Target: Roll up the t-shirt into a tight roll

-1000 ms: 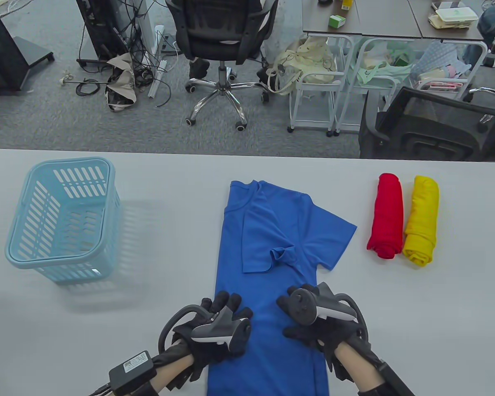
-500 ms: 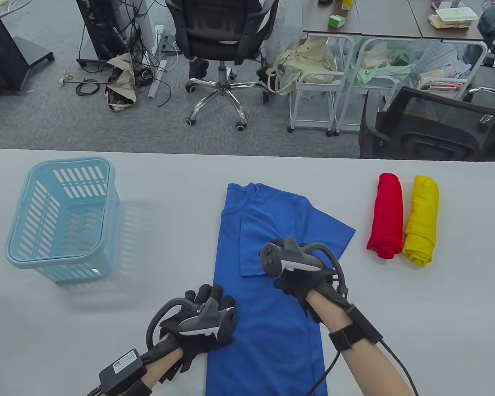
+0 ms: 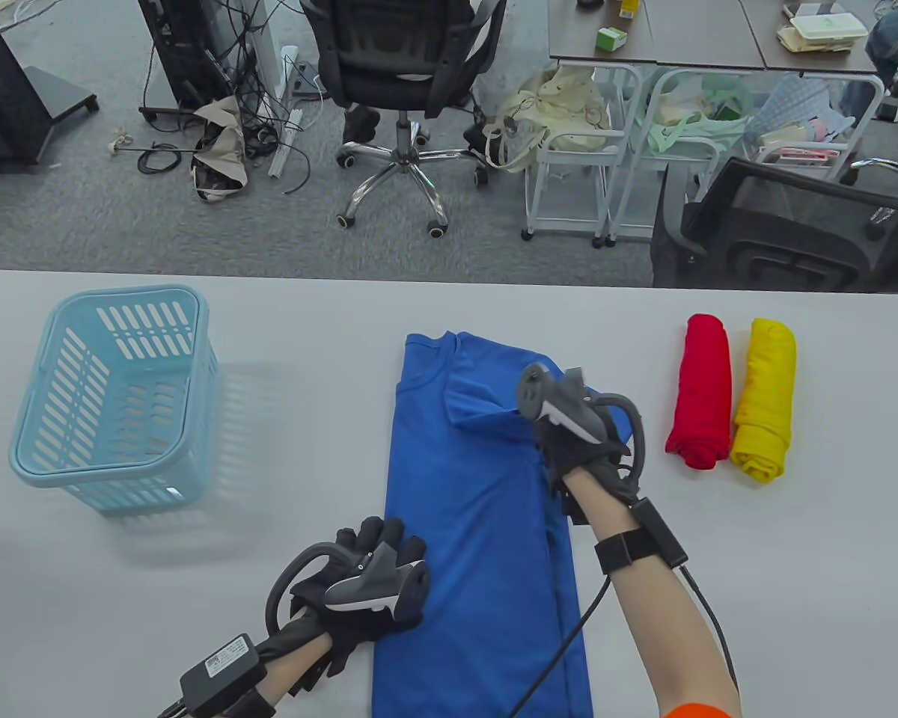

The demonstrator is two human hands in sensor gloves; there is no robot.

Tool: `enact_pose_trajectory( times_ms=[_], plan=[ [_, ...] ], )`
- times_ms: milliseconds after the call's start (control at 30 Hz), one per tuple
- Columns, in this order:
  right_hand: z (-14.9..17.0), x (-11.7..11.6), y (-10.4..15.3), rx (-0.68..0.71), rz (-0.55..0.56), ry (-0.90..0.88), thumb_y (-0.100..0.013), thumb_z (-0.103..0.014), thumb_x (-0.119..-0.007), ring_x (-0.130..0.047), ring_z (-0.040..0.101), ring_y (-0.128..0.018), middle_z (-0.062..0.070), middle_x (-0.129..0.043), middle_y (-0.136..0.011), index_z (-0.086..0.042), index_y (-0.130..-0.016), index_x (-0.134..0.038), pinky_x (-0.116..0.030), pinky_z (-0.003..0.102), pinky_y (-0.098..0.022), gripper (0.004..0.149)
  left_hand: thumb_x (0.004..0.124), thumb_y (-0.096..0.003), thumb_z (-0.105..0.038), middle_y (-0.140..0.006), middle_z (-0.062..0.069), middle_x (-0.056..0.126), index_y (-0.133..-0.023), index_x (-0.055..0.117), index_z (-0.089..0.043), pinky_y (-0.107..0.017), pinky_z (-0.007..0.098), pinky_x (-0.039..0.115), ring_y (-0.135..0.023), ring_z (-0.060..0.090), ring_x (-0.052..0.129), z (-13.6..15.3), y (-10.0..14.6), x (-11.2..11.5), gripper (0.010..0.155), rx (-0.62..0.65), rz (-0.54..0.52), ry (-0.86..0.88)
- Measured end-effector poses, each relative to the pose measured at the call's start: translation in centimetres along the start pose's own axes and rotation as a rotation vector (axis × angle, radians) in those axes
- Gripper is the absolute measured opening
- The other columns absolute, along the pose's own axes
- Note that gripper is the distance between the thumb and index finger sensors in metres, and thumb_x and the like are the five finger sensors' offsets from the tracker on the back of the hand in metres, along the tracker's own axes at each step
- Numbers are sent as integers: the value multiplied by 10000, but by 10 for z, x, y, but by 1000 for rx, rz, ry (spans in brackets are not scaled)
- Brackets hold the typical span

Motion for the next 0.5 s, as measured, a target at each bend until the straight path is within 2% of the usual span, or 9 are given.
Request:
enact_pose_trajectory(
  times_ms=[67,133,200,267,300,333,400,433,500],
  plan=[
    [38,-4,-16,-188,-2,-13,-621,-380,-641,-950,143,-544,25,-833,-778,-187,-975,-622,-746,453,-557,404,245,-376,-713,-1212,133,79,-1071,-57,-289,-840,600,390,-1152,387,277,1,-1,-10,869,-22,-19,6],
    [61,-19,-26,-328,-125,135,-597,-395,-651,-958,160,-557,37,-844,-784,-183,-973,-640,-748,463,-554,431,226,-374,-717,-1219,113,31,-1066,-85,-288,-843,609,366,-1161,387,211,1,-5,-18,871,-23,-32,36],
    [69,-27,-25,-349,-219,195,-606,-420,-615,-904,215,-700,80,-751,-915,-170,-1050,-528,-691,492,-614,516,207,-371,-719,-1199,98,-83,-1047,-132,-312,-844,627,325,-1155,393,96,1,-8,-15,858,-16,-18,54],
    [62,-24,-20,-290,-143,156,-619,-419,-565,-835,264,-801,130,-608,-1073,-168,-1122,-414,-643,517,-646,583,201,-365,-714,-1177,83,-120,-1039,-136,-324,-841,631,295,-1134,390,32,1,-13,-4,848,-8,25,48],
    [54,-24,-16,-235,-147,139,-625,-436,-523,-747,322,-908,161,-485,-1145,-189,-1148,-352,-587,543,-683,603,202,-365,-710,-1163,83,-130,-1031,-141,-320,-837,633,283,-1122,385,15,1,-17,6,845,7,70,53],
    [45,-27,-14,-158,-160,106,-629,-437,-509,-665,361,-976,172,-399,-1177,-206,-1158,-324,-533,566,-710,607,156,-344,-700,-1109,92,-217,-982,-215,-311,-811,651,192,-1086,393,-59,2,-18,12,835,12,103,68],
    [24,-36,-10,11,-216,31,-628,-427,-480,-374,455,-1125,125,-236,-1231,-260,-1173,-247,-417,617,-748,617,189,-357,-704,-1104,80,-222,-985,-202,-323,-804,649,161,-1080,386,-73,3,-18,10,832,33,100,125],
    [15,-46,-10,72,-280,-6,-625,-427,-477,-293,446,-1142,113,-201,-1232,-265,-1173,-235,-370,626,-755,621,193,-361,-705,-1106,79,-220,-987,-200,-325,-805,648,164,-1081,388,-70,3,-18,11,831,31,106,109],
    [11,-63,-10,41,-363,-9,-613,-454,-449,-243,479,-1130,138,-195,-1220,-233,-1172,-220,-377,633,-744,644,170,-352,-700,-1094,90,-237,-974,-221,-315,-799,648,154,-1072,395,-81,2,-18,13,830,29,109,99]
  ],
)
Point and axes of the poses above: the tracker on the back of each hand, its own z axis roughly to the little-finger side, its own y axis roughly from the fingertips to the wrist, x = y × z, the point moved 5 cm from there along -y, roughly from the wrist to the fingertips
